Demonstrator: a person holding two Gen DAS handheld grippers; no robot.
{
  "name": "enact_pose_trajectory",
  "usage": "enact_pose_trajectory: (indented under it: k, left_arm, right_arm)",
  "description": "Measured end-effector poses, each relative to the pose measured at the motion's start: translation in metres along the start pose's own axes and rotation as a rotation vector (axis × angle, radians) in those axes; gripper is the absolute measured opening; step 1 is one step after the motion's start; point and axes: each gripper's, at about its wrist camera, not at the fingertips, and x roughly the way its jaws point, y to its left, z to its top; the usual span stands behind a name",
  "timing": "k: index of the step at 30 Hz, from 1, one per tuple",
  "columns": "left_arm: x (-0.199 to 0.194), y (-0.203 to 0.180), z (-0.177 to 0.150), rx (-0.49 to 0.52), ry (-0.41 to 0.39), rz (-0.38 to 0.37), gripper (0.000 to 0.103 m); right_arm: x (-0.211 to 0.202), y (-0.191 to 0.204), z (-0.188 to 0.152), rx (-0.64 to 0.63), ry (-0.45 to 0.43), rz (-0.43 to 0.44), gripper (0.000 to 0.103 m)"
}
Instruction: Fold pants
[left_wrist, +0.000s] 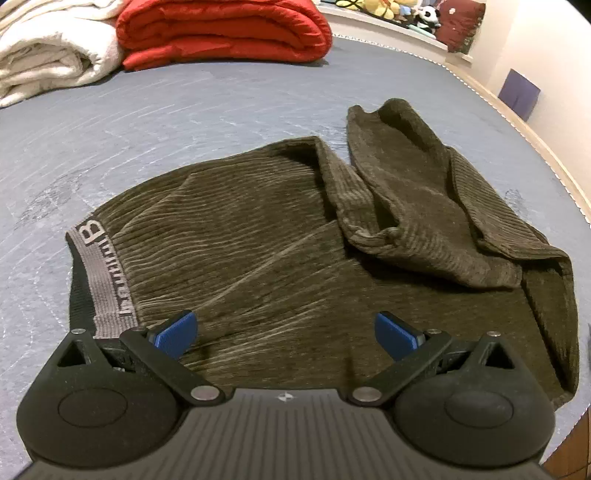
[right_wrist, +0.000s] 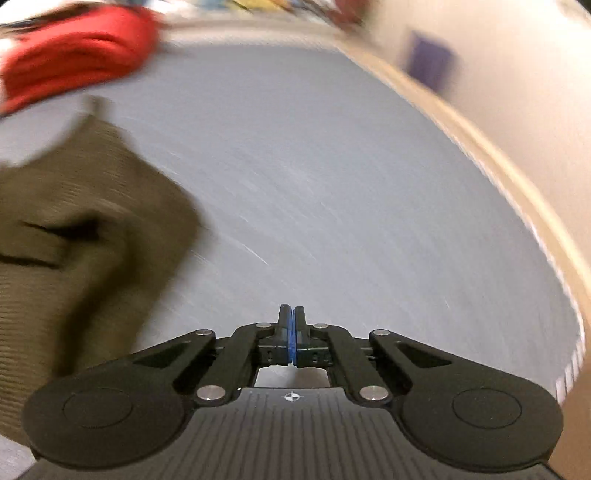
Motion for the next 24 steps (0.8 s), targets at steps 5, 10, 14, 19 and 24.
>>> enact_pose_trajectory:
  k: [5, 10, 14, 19, 24]
  left_arm:
    - [0.005, -0.017, -0.002, 0.032, 0.005, 0.0, 0.102]
    - [0.013, -0.023, -0.005, 0.046, 0.02, 0.018, 0.102]
    - [0.014, -0.015, -0.004, 0.021, 0.022, 0.03, 0.102]
    - [0.015, -0.003, -0.001, 0.004, 0.021, 0.038, 0.102]
    - [0.017, 0.004, 0.0, -0.011, 0.029, 0.042, 0.102]
  right_arm:
    - [-0.015, 0.001, 0.0, 0.0, -0.094, 0.014, 0.015]
    - [-0.042, 0.054, 0.016, -0.146, -0.306, 0.1, 0.072]
    - [-0.041, 0.111, 0.028, -0.325, -0.383, 0.18, 0.076]
    - [-0.031, 0.186, 0.03, -0.567, -0.416, 0.214, 0.081]
    - [-0.031, 0.234, 0.026, -0.751, -0.424, 0.212, 0.085]
